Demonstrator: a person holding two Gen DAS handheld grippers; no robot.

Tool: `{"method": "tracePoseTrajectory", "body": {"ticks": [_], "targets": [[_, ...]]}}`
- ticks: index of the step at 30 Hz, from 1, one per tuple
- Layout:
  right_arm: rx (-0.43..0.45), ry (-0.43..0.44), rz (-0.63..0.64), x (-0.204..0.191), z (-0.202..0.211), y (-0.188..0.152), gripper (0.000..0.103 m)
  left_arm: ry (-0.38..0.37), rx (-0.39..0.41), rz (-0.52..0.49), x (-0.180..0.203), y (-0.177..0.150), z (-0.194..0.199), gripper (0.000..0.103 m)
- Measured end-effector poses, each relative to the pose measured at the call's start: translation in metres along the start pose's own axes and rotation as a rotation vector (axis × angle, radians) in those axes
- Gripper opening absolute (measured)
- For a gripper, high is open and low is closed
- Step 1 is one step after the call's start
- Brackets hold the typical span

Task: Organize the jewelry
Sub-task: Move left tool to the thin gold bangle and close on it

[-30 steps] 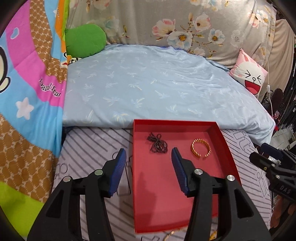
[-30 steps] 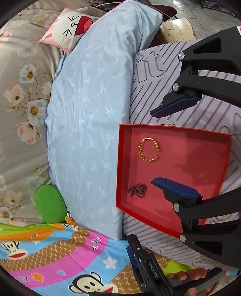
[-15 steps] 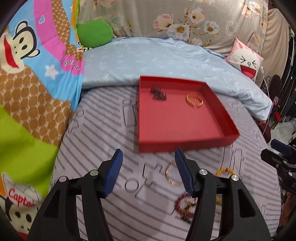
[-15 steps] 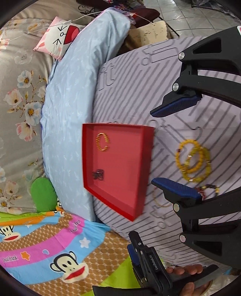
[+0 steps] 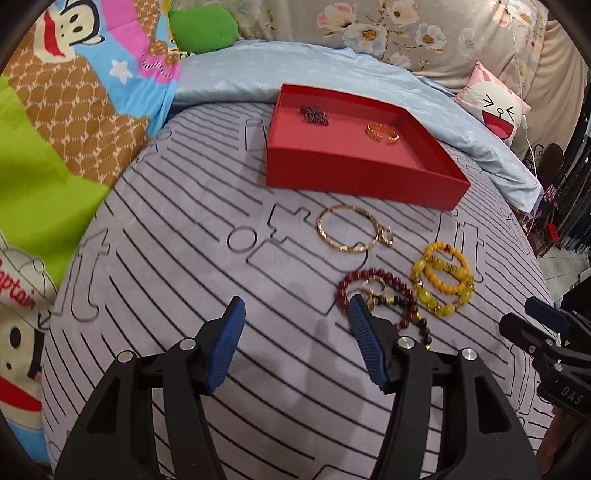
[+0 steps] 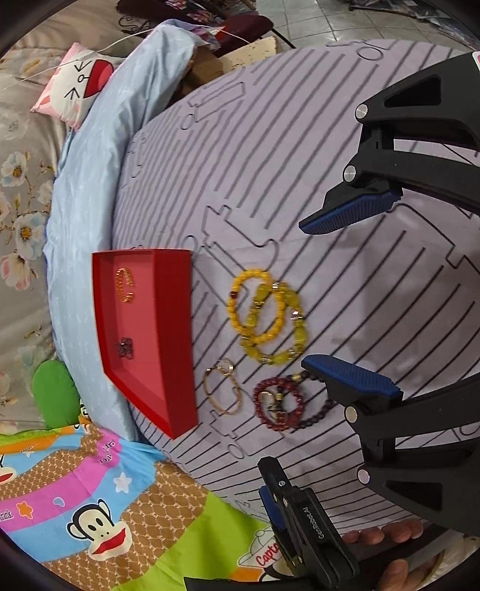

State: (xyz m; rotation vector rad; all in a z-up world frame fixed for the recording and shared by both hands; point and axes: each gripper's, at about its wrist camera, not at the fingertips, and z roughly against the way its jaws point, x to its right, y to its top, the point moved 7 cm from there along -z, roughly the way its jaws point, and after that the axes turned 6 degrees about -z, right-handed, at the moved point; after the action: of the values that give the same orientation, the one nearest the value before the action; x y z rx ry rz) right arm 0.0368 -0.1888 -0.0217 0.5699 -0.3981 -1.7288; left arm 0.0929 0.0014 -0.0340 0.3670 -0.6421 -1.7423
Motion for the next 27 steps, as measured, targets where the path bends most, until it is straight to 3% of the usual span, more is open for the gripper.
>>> {"method": "tracePoseTrajectory", "body": {"ticks": [10, 27], "targets": [[-0.019, -0.011, -0.014, 0.007, -0.012, -0.021, 0.065, 0.002, 0.008, 0.014, 0.006, -0.023, 0.000, 0.056], [-0.027, -0.001, -0.036, 0.011, -0.025, -0.015, 0.065, 0.002, 0.011, 0.026, 0.007, -0.015, -0.008, 0.056]]}}
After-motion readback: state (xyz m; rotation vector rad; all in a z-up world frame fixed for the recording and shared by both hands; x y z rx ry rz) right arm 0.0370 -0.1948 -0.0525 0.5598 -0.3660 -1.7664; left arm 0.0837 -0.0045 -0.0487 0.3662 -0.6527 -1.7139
